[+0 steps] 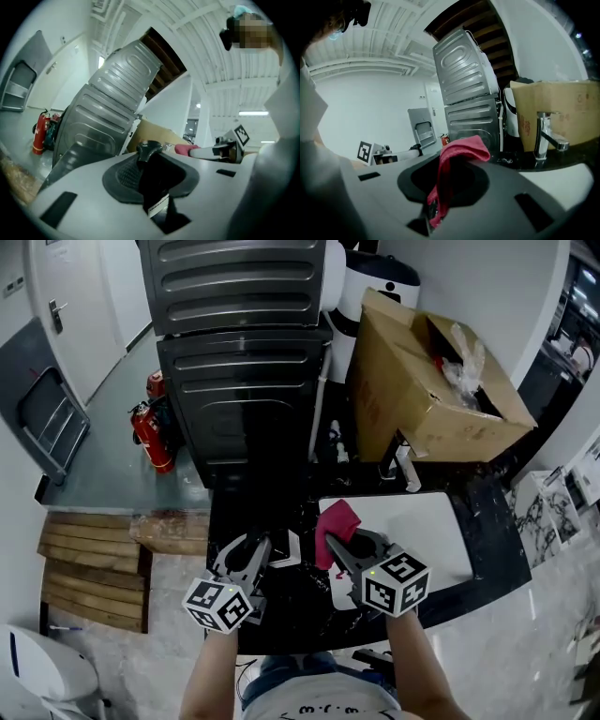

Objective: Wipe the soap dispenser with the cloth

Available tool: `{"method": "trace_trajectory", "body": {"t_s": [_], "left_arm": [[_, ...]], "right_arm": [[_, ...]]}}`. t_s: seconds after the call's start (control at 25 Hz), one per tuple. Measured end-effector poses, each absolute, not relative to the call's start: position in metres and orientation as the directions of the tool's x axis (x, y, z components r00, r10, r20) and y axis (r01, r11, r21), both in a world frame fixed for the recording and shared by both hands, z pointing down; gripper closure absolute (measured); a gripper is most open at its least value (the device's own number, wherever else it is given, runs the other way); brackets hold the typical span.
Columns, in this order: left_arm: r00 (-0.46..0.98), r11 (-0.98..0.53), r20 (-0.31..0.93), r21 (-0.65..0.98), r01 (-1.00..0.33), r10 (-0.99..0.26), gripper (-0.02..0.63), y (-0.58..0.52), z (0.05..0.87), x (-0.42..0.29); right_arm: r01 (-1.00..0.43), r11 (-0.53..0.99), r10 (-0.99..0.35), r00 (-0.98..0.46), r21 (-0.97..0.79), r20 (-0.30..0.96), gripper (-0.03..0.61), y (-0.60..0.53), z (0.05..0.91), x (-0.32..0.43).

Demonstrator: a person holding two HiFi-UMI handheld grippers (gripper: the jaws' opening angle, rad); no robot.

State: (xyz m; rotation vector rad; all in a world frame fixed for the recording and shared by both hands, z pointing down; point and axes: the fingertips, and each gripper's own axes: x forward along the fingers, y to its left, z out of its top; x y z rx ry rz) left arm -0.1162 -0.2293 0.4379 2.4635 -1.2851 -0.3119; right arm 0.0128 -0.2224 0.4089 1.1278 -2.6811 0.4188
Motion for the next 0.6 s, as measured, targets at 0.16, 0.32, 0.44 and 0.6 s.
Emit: {"method": "trace_trajectory", "body": {"t_s": [0.16,0.32,0.44,0.6], "left_arm": [[0.516,-0.478,-0.061,0.482,-0.734,-0.854,0.518,-0.223,0.444,-0.14],[0.501,-0.46,-0.06,0.501,-0.733,-0.863,0.517,-0.219,0.448,-0.147],[0.503,-0.462,-0.061,0.505,-0.729,-0.862,0.515,-0.219,0.45,-0.149],[0.504,-0.458,-0.057,0.514,-0.725,-0.862,0.514,-0.217,0.451,-0.152]], "right_arm": [[-0.693,0.692,-0.64,-0.719,-0.202,0.273,0.529,-0.213,0.413,-0.008],[-0.647,0.742,-0.589,-0.754,-0.176,0.29,0.529,-0.206,0.422,-0.041],[-0.63,0.763,-0.564,-0.758,-0.143,0.328,0.529,-0.205,0.434,-0.063],[-0.624,0.769,-0.548,-0.755,-0.138,0.361,0.529,-0.205,0.445,-0.073]]}}
